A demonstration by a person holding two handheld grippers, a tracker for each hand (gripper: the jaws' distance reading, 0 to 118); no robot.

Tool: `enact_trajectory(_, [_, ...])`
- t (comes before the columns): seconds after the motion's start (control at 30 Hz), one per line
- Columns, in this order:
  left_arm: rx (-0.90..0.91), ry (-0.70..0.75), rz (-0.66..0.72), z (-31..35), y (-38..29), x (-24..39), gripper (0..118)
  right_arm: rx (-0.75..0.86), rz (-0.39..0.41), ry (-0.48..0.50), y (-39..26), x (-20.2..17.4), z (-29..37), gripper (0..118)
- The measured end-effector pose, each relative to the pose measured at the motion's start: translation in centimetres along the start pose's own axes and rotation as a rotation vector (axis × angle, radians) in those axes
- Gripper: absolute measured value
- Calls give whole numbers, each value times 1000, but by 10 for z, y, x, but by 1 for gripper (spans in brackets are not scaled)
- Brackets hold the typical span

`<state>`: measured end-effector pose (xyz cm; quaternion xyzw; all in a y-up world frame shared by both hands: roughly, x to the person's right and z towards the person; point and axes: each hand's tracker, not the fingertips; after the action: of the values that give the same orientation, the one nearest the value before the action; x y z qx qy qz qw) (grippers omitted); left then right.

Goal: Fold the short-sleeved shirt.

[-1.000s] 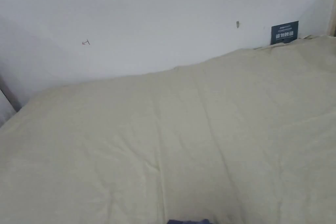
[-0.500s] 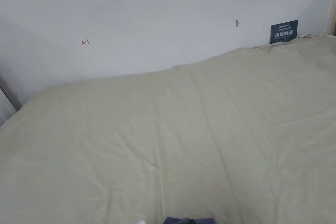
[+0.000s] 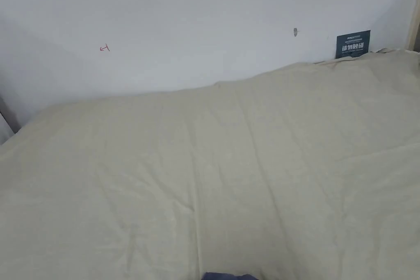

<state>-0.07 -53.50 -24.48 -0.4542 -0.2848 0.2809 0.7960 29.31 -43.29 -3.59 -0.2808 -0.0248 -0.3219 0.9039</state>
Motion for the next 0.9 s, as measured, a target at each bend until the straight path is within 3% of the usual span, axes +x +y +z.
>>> enact_trajectory(0.07, [10,-41,60,15,5,6,10,-27,22,44,-4,-11,-11,3])
enact_trajectory(0.17, [118,-137,-31,67,12,14,10,-89,81,109,-11,-33,-36,3])
enact_trajectory(0.33, [236,-68,-13,155,33,-15,11,-221,144,292,-22,-75,-105,3])
enact_trajectory(0.43, [250,-11,-10,181,37,-40,11,-310,76,424,-29,-79,-156,3])
enact_trajectory(0.53, [225,19,13,187,41,-63,14,-408,-15,409,-37,-58,-203,2])
enact_trajectory(0.6, [184,-29,94,183,45,-80,28,-489,-82,348,-46,-31,-230,2])
enact_trajectory(0.63, [181,-46,117,180,46,-86,45,-482,-119,367,-50,-16,-237,2])
enact_trajectory(0.67, [170,-62,126,175,49,-93,75,-457,-226,458,-50,0,-240,2])
enact_trajectory(0.7, [152,-58,119,170,51,-96,93,-469,-315,470,-50,8,-241,3])
enact_trajectory(0.73, [138,-67,116,163,55,-98,104,-481,-380,419,-50,13,-242,3])
enact_trajectory(0.77, [113,-94,107,154,58,-101,106,-467,-400,429,-50,17,-239,3])
enact_trajectory(0.87, [14,-106,98,120,69,-108,106,-447,-254,428,-48,6,-236,2])
enact_trajectory(0.9, [-25,-105,79,108,73,-109,106,-450,-244,427,-49,5,-234,2])
